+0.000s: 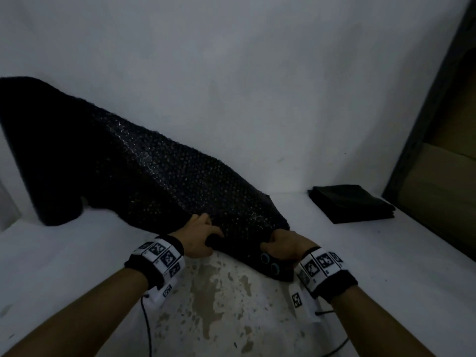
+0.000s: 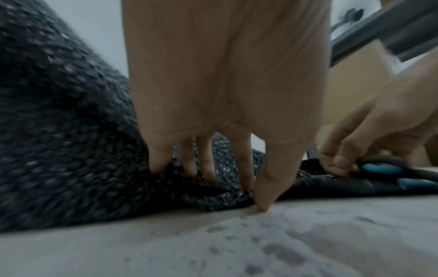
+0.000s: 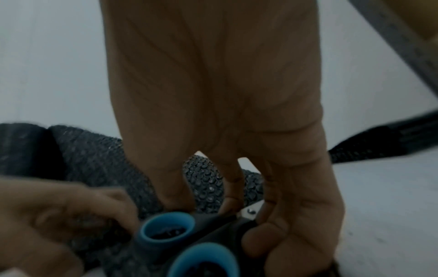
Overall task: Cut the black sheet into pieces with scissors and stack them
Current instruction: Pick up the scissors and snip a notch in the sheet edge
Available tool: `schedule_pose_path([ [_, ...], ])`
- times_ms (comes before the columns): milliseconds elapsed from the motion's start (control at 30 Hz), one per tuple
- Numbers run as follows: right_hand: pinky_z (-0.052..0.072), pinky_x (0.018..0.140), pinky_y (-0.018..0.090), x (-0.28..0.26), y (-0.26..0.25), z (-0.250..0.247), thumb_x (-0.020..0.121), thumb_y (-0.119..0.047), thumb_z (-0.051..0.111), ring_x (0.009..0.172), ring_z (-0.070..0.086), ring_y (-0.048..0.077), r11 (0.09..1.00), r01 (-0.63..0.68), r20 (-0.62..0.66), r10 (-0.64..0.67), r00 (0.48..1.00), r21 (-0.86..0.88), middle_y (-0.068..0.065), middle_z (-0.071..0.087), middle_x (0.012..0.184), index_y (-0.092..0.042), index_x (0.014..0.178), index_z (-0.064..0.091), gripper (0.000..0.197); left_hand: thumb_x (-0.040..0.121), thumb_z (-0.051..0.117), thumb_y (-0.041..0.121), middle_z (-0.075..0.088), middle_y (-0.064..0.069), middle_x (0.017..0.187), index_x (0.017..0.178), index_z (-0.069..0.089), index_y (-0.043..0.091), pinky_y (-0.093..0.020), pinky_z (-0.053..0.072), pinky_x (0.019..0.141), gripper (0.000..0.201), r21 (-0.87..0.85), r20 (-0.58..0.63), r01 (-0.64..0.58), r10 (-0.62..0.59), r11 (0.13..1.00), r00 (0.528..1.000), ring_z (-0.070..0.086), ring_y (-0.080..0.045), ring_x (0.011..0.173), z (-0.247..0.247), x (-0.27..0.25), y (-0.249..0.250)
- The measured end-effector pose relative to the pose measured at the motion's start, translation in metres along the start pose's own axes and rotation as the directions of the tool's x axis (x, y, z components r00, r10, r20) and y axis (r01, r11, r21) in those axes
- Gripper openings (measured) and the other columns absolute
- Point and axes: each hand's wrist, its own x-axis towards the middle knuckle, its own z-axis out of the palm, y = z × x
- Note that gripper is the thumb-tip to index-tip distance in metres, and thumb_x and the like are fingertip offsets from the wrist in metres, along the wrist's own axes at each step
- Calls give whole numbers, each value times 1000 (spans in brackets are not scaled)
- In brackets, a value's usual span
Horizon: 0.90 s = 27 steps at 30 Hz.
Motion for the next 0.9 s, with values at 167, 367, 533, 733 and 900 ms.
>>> schedule_pose_path([
  [167,56,70,29,-5,7,-10,96,-34,57,88,62,22,967,-27,33,19,999,252,7,61,94,-8,94,62,26,93,61,23,45,-1,121,117,55,26,-27,45,86,25,-134,41,-16,22,991,999,49,-18,107,2,5,-3],
  [367,53,68,25,-3,18,-9,93,-25,57,87,67,21,956,49,-114,-17,993,288,7,67,97,-11,92,62,14,95,53,12,54,-2,111,92,59,20,-34,49,91,11,-72,-22,-60,58,996,998,55,-20,100,4,7,-2],
  [533,49,84,24,3,-3,-15,95,-6,46,103,60,30,981,170,-294,-136,946,93,11,66,115,-8,111,69,28,93,56,11,54,-2,113,102,58,17,-33,48,90,12,-78,-37,-62,60,995,998,54,-21,102,6,7,-1],
  [733,48,93,38,22,-42,-2,102,-23,52,105,58,39,993,63,-204,-83,975,-103,26,29,144,-2,127,53,32,92,64,16,50,-5,130,130,53,15,-18,39,90,40,-87,-76,-30,24,996,997,51,-19,117,2,10,-1],
  [900,27,117,42,42,-47,0,105,-47,41,145,27,39,973,-17,-13,14,1000,-230,23,23,158,-5,154,28,65,93,64,16,53,-5,130,138,56,15,-11,34,80,46,-60,-38,-17,15,998,999,55,-18,116,-2,4,-1],
])
